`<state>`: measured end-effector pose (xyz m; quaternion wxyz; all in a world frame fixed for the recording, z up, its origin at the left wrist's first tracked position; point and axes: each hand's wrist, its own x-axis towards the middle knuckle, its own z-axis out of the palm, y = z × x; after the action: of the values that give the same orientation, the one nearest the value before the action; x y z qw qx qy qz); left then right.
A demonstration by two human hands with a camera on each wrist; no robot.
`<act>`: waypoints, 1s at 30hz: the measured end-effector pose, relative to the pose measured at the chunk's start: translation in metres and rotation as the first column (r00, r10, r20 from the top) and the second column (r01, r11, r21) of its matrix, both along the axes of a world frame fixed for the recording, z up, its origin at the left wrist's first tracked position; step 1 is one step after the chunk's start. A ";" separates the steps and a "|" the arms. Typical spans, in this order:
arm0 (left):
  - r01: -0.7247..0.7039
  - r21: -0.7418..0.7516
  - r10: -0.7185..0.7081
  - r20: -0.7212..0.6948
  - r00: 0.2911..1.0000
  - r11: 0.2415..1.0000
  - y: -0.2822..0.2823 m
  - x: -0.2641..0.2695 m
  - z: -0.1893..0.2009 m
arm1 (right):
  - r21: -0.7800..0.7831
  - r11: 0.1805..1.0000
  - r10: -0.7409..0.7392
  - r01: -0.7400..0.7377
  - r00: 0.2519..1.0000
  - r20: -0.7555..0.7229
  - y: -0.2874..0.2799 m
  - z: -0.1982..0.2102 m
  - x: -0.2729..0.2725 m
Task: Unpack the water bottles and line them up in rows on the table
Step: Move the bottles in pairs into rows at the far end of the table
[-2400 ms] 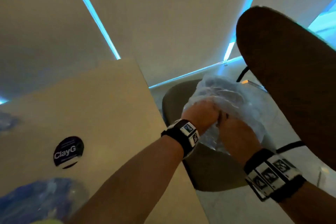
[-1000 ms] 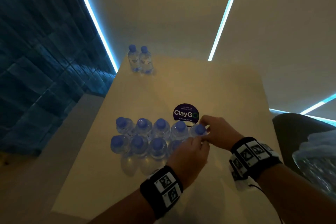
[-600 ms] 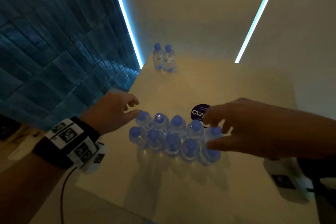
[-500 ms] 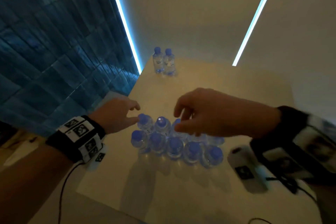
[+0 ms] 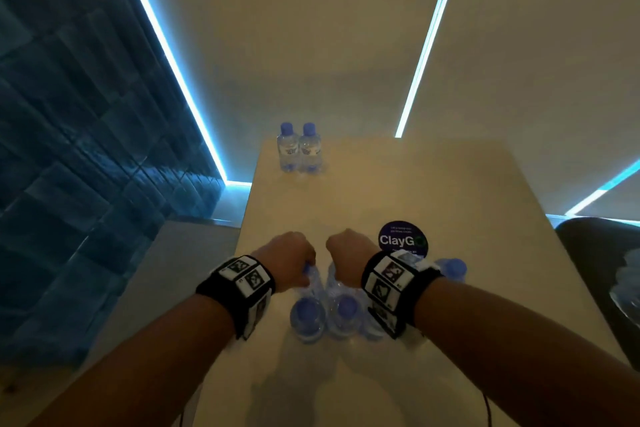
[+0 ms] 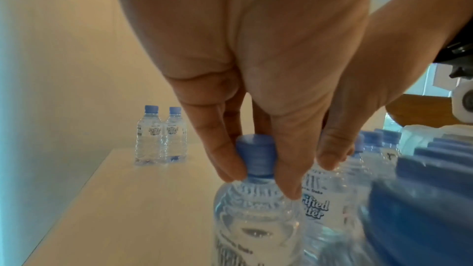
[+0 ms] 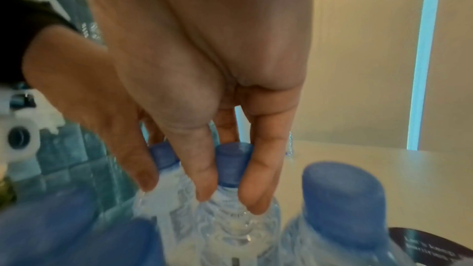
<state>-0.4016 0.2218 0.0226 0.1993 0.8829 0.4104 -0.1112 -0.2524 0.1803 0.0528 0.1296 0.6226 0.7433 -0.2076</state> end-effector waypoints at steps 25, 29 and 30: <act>-0.261 0.215 0.246 0.091 0.965 0.941 0.234 0.148 0.018 | 0.215 0.954 -0.217 0.210 0.976 0.009 0.218 0.046 0.163; -0.371 0.235 0.334 0.184 0.925 0.898 0.246 0.156 -0.019 | 0.254 0.931 -0.251 0.261 0.965 -0.071 0.246 -0.009 0.151; -0.403 0.242 0.351 0.233 0.907 0.883 0.248 0.156 -0.023 | 0.260 0.931 -0.243 0.255 0.967 -0.078 0.251 -0.020 0.150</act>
<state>-0.2453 0.4702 -0.0007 0.1250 0.8115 0.5663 0.0714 -0.1020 0.4318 0.0329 0.0001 0.7189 0.6822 -0.1337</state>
